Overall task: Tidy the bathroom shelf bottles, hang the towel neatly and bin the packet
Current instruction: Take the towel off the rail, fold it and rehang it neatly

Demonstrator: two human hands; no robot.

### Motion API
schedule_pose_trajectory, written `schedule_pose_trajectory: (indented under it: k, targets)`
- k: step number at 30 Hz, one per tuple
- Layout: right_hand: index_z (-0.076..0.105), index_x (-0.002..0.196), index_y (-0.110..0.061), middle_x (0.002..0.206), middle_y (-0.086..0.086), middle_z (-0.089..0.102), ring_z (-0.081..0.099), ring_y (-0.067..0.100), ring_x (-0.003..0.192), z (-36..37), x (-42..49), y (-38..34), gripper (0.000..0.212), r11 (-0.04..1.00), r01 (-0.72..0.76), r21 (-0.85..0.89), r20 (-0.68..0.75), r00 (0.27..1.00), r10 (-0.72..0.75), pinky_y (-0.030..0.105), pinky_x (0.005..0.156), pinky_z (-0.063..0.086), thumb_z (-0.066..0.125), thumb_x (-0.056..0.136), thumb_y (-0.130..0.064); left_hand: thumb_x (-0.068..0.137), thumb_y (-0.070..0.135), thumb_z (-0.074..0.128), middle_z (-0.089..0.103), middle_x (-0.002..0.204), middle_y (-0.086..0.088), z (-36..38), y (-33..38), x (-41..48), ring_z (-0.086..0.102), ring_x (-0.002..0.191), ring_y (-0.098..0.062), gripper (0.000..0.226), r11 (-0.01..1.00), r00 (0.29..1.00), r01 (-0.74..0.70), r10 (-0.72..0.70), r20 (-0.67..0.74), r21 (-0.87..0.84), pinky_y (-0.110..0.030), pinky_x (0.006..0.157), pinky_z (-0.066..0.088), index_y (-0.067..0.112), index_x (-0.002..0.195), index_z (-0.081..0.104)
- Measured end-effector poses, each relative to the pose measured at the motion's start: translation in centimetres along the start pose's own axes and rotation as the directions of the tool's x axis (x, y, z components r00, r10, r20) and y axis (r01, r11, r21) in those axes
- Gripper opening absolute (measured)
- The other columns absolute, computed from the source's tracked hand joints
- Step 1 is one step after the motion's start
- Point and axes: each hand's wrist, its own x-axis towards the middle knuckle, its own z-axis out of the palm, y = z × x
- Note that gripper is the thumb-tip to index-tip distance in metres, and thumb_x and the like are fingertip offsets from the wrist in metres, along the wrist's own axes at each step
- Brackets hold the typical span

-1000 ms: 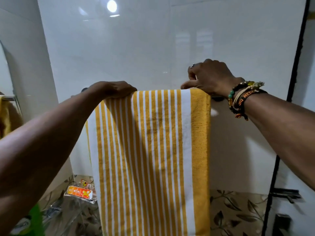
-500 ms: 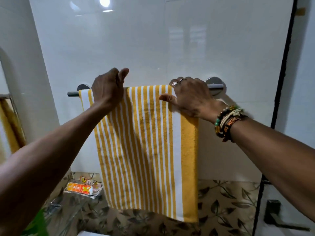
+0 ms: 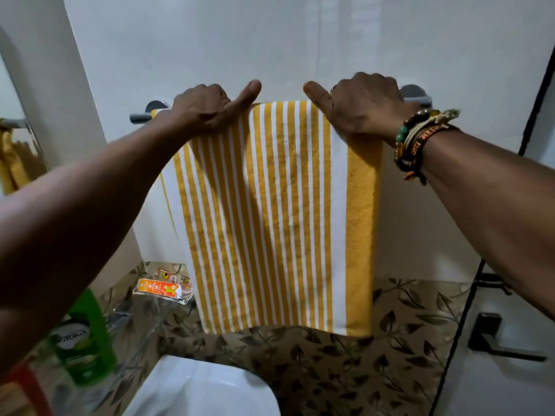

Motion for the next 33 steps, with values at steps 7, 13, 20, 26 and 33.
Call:
schedule_pose_trajectory:
  k: [7,13,20,26,33]
  targets:
    - [0.059,0.086,-0.007,0.076,0.015,0.055,0.053,0.035,0.08,-1.2,-0.5,-1.9,0.062,0.982,-0.102,-0.158,-0.109,0.99,0.086,0.049,0.088,0.035,0.014,0.101,-0.047,0.097,0.059,0.033,0.056,0.118,-0.014,2.8,-1.9,-5.2,0.051,0.114,-0.028,0.056,0.956,0.777,-0.281,0.178,-0.604,-0.08,-0.037,0.1,0.027,0.015,0.119,0.06]
    - [0.058,0.104,-0.008,0.102,0.016,0.059,0.054,0.035,0.091,0.3,-3.8,-4.6,0.045,0.986,0.058,-0.154,-0.477,0.87,-0.126,0.044,0.077,0.037,0.032,0.101,-0.043,0.088,0.055,0.059,0.031,0.148,-0.016,7.5,-2.9,-9.4,0.028,0.14,-0.027,0.079,0.855,0.815,-0.006,-0.297,-0.498,-0.519,-0.043,0.115,0.02,0.008,0.145,0.033]
    - [0.055,0.119,-0.011,0.143,0.015,0.038,0.038,0.029,0.131,4.0,-7.6,-3.2,0.039,0.893,-0.137,0.429,-0.523,0.768,0.369,0.038,0.103,0.031,0.057,0.092,-0.039,0.079,0.053,0.072,0.049,0.126,-0.001,7.1,-4.7,-10.0,0.05,0.113,-0.013,0.081,0.45,0.797,0.101,-0.571,-0.198,-0.887,-0.022,0.097,0.043,0.014,0.14,0.036]
    - [0.041,0.129,-0.003,0.133,0.011,0.036,0.046,0.024,0.118,3.5,-10.2,-4.2,0.063,0.606,-0.103,0.789,-0.353,0.73,0.585,0.037,0.097,0.047,0.076,0.079,-0.019,0.08,0.046,0.074,0.071,0.096,0.014,7.3,-6.9,-10.3,0.069,0.082,0.001,0.037,0.212,0.893,0.144,-0.449,0.034,-0.967,-0.021,0.076,0.057,0.02,0.105,0.067]
    - [0.06,0.116,-0.015,0.103,-0.003,0.069,0.068,0.012,0.092,2.4,-11.9,-3.4,0.042,0.099,-0.364,0.926,0.199,0.695,0.691,0.029,0.08,0.057,0.077,0.081,-0.032,0.083,0.041,0.073,0.073,0.102,0.013,6.8,-8.5,-11.0,0.071,0.093,-0.009,0.029,0.082,0.929,0.189,-0.338,0.151,-0.979,-0.03,0.075,0.058,0.027,0.107,0.066]
